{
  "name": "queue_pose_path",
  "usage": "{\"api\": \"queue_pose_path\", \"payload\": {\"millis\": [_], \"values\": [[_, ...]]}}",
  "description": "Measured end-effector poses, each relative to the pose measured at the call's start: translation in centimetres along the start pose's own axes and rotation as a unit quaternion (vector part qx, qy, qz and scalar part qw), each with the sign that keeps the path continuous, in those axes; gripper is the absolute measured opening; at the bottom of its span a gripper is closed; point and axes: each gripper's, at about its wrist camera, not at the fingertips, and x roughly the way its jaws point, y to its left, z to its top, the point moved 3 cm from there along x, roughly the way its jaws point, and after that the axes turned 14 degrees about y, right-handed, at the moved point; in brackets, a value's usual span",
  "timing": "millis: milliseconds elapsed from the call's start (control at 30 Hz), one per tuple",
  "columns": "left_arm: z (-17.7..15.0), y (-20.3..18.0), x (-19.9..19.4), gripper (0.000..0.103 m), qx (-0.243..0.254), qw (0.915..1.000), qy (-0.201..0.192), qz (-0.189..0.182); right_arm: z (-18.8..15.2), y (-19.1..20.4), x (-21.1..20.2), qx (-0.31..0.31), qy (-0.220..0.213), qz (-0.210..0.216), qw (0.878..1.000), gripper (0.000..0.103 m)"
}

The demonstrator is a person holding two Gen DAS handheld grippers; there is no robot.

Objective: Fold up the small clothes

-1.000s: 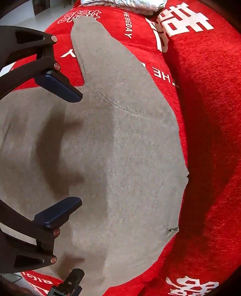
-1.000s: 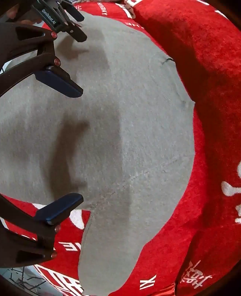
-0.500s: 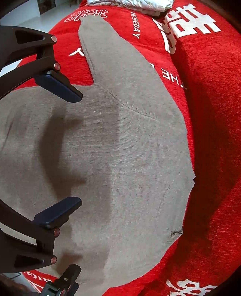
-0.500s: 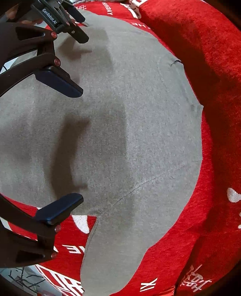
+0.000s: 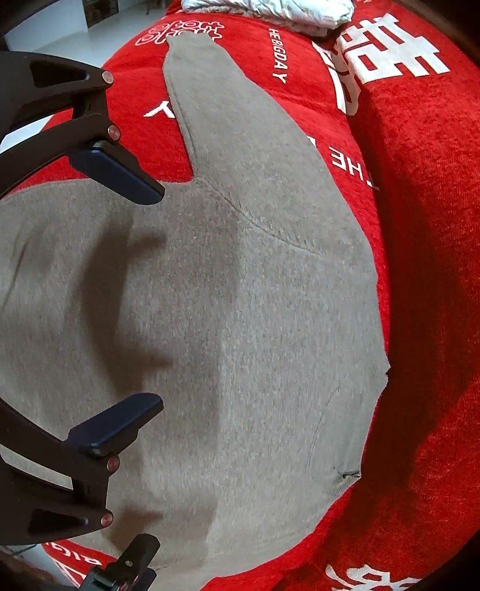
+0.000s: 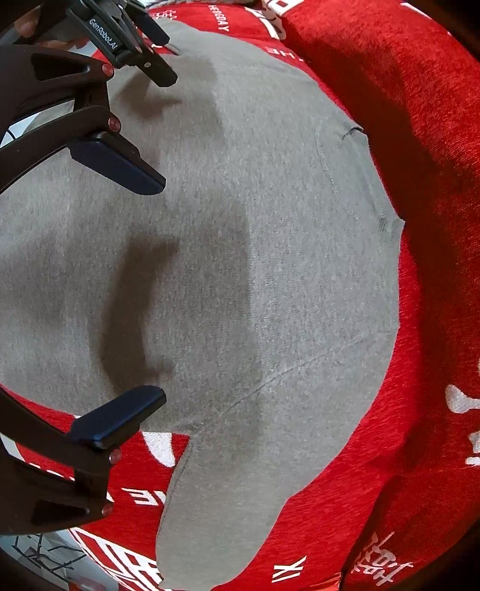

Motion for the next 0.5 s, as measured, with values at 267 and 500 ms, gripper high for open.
{"api": "queue_pose_path", "payload": {"millis": [267,500], "values": [[-0.05,-0.08,-0.12,0.103,-0.001,1.0,-0.001,-0.001,0.26,-0.23,-0.13,0.006,0.001,0.0,1.0,0.103],[0.0,-0.54,-0.19,0.103,-0.005,1.0,-0.001,0.002,0.51,-0.21,-0.39,0.0,0.001,-0.002,1.0,0.103]]}}
